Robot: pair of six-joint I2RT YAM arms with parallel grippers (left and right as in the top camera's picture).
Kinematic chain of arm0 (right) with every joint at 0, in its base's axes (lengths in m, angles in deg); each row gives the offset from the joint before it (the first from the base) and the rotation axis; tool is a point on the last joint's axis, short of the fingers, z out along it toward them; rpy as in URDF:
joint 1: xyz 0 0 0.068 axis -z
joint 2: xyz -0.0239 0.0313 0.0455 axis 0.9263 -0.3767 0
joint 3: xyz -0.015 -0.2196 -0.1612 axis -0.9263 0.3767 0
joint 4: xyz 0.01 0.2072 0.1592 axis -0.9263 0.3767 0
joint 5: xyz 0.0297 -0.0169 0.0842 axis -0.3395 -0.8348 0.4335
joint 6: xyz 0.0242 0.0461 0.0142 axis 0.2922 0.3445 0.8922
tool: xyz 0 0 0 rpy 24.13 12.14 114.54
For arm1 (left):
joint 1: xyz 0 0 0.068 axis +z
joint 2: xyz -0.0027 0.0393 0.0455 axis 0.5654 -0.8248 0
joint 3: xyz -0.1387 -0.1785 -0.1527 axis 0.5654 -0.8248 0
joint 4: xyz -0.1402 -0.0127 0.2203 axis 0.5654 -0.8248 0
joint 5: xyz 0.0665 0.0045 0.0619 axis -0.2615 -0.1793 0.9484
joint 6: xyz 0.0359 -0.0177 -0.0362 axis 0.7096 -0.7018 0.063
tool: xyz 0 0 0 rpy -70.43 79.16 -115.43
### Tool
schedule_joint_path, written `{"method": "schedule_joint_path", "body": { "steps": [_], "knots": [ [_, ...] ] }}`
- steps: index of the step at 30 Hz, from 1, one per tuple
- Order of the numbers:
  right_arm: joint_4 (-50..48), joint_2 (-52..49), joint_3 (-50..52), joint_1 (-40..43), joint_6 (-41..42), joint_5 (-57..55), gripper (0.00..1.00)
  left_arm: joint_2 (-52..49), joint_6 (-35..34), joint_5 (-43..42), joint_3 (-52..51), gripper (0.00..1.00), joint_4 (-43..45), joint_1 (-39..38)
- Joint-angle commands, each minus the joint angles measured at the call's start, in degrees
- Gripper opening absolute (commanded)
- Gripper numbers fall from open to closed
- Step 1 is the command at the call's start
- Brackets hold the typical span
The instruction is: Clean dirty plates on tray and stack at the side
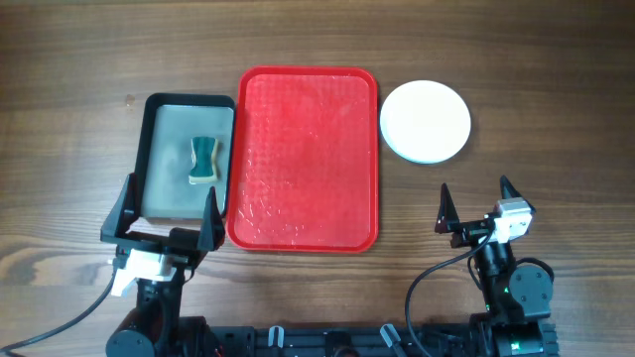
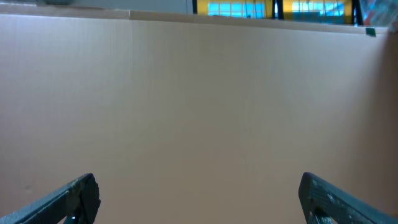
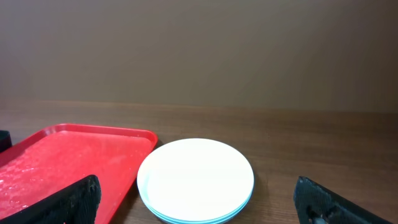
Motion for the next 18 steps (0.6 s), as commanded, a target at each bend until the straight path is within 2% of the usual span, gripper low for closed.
{"method": "schedule_joint_path", "body": {
  "steps": [1, 12, 18],
  "knots": [
    [-0.2, 0.6, 0.1, -0.3, -0.4, 0.9, 1.00, 0.6, -0.3, -0.2, -2.5, 1.00, 1.4, -0.3],
    [-0.2, 0.6, 0.1, -0.3, -0.4, 0.9, 1.00, 0.6, -0.4, -0.3, -5.2, 1.00, 2.3, -0.3],
    [-0.2, 0.6, 0.1, -0.3, -0.4, 0.9, 1.00, 0.6, -0.3, -0.3, -5.2, 1.00, -5.4, -0.3]
  ]
}}
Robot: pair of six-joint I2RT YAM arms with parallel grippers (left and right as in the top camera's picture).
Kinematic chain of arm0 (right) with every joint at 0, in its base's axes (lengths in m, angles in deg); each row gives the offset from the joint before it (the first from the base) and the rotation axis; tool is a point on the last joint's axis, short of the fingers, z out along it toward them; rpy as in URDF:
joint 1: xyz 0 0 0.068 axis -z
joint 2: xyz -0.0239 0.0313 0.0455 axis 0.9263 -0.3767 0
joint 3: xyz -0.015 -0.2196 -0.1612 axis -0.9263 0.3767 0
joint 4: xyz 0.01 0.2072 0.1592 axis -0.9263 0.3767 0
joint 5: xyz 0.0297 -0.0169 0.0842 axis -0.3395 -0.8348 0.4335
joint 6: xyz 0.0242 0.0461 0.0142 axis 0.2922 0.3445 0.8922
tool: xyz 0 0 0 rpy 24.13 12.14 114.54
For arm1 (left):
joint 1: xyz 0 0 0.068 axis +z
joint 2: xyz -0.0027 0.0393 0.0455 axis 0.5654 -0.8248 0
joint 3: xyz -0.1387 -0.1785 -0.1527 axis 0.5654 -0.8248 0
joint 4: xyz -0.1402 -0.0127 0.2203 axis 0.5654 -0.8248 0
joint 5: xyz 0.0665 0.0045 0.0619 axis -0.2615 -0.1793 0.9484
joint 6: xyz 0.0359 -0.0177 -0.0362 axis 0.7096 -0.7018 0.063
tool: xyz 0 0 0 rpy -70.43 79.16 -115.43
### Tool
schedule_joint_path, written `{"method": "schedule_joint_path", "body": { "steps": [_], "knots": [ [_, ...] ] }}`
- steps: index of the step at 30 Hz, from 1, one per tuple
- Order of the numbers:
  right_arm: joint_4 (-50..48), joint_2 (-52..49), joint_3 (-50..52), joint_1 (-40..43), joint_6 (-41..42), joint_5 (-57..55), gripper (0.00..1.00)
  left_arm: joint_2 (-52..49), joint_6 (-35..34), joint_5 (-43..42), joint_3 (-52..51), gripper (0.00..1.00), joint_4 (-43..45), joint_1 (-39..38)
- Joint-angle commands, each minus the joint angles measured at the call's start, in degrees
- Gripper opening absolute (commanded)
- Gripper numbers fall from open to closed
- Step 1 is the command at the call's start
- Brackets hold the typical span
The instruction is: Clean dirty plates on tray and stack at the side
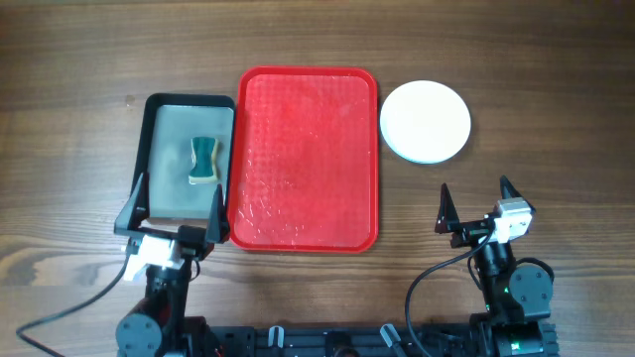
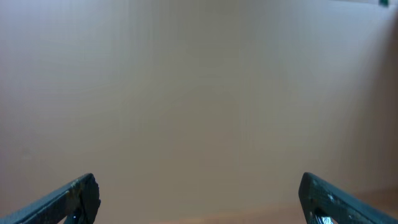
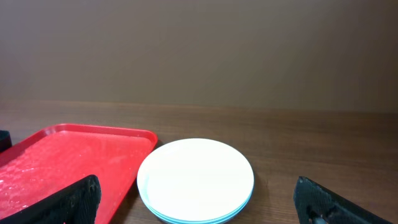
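A red tray (image 1: 306, 159) lies in the middle of the table with water drops on it and no plate on it. A stack of white plates (image 1: 426, 121) with pale blue rims sits on the wood to its right, and shows as the plate stack (image 3: 195, 180) in the right wrist view beside the red tray (image 3: 68, 165). My left gripper (image 1: 173, 206) stands open at the near edge of the grey basin, its view showing only a plain wall. My right gripper (image 1: 476, 205) stands open near the front right, empty, short of the plates.
A dark-rimmed grey basin (image 1: 159, 124) sits left of the tray and holds a green and yellow sponge (image 1: 202, 161). Bare wood table (image 1: 556, 119) surrounds everything. Both arm bases sit at the front edge.
My left gripper has shifted slightly right and toward the basin's near edge, and its camera view has tilted down. The right gripper, tray, plates and sponge have not moved.
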Motion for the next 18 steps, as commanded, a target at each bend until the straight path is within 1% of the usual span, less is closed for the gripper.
{"method": "schedule_joint_path", "body": {
  "steps": [1, 10, 18],
  "knots": [
    [-0.2, 0.6, 0.1, -0.3, -0.4, 0.9, 1.00, 0.6, -0.3, -0.3, -0.5, 1.00, -5.2, -0.3],
    [-0.2, 0.6, 0.1, -0.3, -0.4, 0.9, 1.00, 0.6, -0.3, -0.3, -0.5, 1.00, -19.6, -0.3],
    [-0.2, 0.6, 0.1, -0.3, -0.4, 0.9, 1.00, 0.6, -0.3, -0.2, -0.5, 1.00, -28.8, -0.3]
  ]
}}
